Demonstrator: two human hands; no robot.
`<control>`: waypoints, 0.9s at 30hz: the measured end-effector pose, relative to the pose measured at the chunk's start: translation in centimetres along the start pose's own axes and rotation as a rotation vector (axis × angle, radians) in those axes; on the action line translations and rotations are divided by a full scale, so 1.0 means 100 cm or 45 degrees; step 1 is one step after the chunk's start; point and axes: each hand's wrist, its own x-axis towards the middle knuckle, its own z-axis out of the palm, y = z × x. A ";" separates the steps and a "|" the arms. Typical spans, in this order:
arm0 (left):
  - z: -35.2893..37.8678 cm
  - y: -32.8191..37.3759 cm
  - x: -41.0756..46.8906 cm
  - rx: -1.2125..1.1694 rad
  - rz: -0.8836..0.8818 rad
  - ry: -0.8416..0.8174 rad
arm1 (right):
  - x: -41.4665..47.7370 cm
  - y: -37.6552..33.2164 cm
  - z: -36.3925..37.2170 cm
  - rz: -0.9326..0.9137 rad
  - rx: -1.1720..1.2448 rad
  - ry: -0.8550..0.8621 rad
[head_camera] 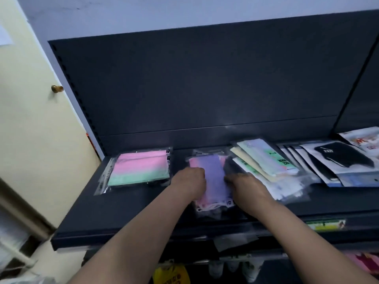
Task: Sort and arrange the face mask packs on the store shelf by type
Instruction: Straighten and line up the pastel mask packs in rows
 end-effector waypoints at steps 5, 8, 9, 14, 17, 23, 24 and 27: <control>0.001 -0.001 -0.009 0.060 -0.074 0.028 | -0.004 0.003 -0.006 -0.052 0.177 -0.005; 0.000 -0.004 -0.013 -0.014 -0.004 -0.036 | -0.006 0.009 -0.004 -0.074 0.121 -0.012; -0.001 -0.004 -0.014 -0.048 0.028 -0.043 | -0.006 0.011 -0.004 -0.070 0.121 -0.019; 0.004 -0.002 -0.017 -0.130 0.107 0.013 | -0.013 0.017 -0.003 -0.102 0.087 -0.087; 0.018 0.000 -0.014 -0.124 -0.004 0.047 | -0.017 0.023 -0.002 -0.110 0.097 -0.146; 0.026 0.006 -0.008 -0.413 0.077 0.252 | -0.020 0.037 0.000 -0.078 0.274 -0.188; 0.026 0.008 -0.009 -0.436 0.113 0.292 | -0.019 0.039 0.002 -0.072 0.303 -0.190; 0.027 0.011 -0.007 -0.480 0.170 0.384 | -0.018 0.044 0.005 -0.048 0.449 -0.134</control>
